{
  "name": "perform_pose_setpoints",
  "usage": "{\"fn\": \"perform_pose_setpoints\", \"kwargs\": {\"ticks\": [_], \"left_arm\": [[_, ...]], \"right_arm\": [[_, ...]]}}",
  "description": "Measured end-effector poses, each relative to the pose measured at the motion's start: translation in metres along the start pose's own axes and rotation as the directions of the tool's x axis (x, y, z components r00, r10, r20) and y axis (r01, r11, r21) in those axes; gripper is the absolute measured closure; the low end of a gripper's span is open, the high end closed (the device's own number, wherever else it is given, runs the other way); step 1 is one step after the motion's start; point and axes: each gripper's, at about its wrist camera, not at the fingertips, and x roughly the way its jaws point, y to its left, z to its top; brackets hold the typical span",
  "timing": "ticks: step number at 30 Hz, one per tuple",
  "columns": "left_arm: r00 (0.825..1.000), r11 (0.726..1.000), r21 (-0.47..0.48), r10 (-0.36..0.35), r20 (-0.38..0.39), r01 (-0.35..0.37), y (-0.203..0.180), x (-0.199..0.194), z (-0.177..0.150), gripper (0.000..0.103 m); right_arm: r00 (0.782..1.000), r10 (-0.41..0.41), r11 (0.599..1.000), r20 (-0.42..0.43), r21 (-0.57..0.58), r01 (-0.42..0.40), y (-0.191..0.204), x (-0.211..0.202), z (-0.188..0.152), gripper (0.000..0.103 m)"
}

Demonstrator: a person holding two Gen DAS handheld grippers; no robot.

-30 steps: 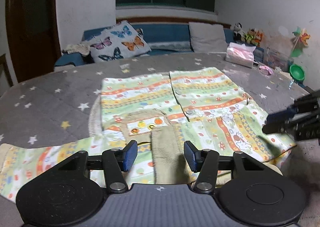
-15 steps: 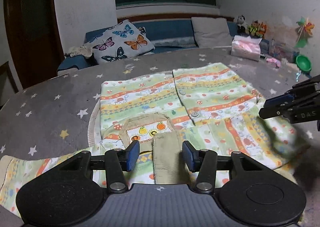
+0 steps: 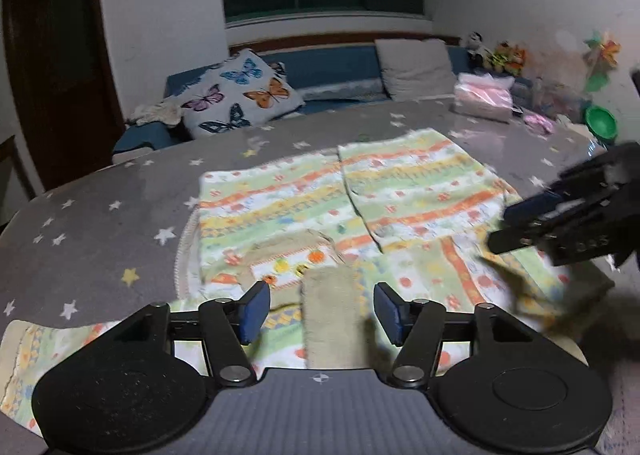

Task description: Fold clothes

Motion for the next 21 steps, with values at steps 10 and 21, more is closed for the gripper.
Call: {"fn": "perform_pose_setpoints", "kwargs": {"ticks": [10, 21], "left_arm": [[0.999, 0.999, 0.009, 0.034, 0.02, -0.034, 0.003, -0.019, -0.021, 0.027], [0.993, 0.989, -0.107, 0.109, 0.035, -0.105, 0.034, -0.044, -0.039, 0.019]], "right_arm": [[0.998, 0.069, 0.988, -0.013, -0.134, -0.07, 0.057, -0.002, -0.008, 0.05], [0.996, 0.093, 0.98, 0.013, -0.176, -0.089, 0.076, -0.009, -0.002, 0.048]]}}
